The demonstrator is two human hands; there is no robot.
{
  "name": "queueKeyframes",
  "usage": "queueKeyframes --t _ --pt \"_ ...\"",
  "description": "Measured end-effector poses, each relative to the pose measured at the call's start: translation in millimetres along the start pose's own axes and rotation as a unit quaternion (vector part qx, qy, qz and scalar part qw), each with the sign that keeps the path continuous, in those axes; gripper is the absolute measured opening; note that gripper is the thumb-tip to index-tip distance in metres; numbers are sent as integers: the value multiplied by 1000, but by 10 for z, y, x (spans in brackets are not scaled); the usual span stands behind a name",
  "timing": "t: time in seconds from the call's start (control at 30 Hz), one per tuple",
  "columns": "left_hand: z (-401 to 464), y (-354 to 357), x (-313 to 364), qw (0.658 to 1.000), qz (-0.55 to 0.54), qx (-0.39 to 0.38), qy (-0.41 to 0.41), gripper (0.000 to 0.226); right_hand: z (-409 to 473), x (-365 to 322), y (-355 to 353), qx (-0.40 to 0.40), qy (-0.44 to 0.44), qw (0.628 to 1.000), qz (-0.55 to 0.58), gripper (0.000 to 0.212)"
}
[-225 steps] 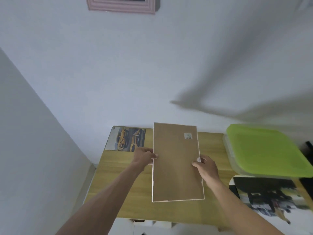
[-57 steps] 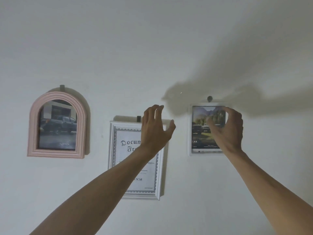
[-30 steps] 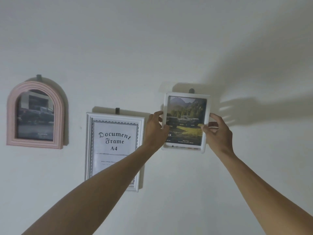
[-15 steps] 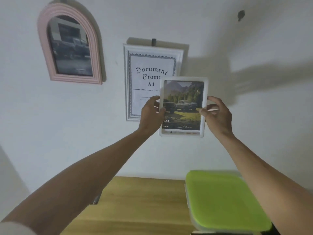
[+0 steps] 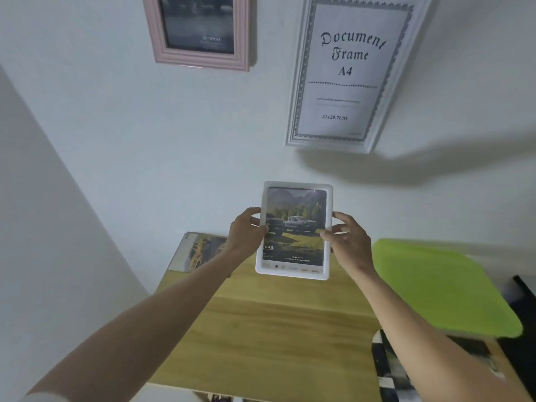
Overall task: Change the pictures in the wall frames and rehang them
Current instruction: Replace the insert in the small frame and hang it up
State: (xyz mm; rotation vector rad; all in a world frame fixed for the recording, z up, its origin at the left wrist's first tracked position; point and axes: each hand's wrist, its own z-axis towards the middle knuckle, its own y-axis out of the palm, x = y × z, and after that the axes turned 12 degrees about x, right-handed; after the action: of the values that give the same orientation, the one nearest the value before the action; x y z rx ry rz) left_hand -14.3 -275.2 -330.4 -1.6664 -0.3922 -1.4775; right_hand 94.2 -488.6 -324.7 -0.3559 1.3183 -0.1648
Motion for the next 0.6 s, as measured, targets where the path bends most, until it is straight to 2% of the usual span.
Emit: queueKeyframes --t 0.2,0.33,0.47,0.6 --pt "-148 -220 -483 998 12 -17 -55 37 -355 228 359 -38 57 997 -26 44" --pt "-239 -290 -612 995 -21 -34 -86 25 -406 413 450 -61 77 994 -54 46" --pt "-339 -326 -699 996 -31 -35 -80 26 -431 601 514 -106 85 988 -79 51" --pt "-375 -235 -754 999 9 -7 -45 24 -431 682 674 -109 75 988 -79 56"
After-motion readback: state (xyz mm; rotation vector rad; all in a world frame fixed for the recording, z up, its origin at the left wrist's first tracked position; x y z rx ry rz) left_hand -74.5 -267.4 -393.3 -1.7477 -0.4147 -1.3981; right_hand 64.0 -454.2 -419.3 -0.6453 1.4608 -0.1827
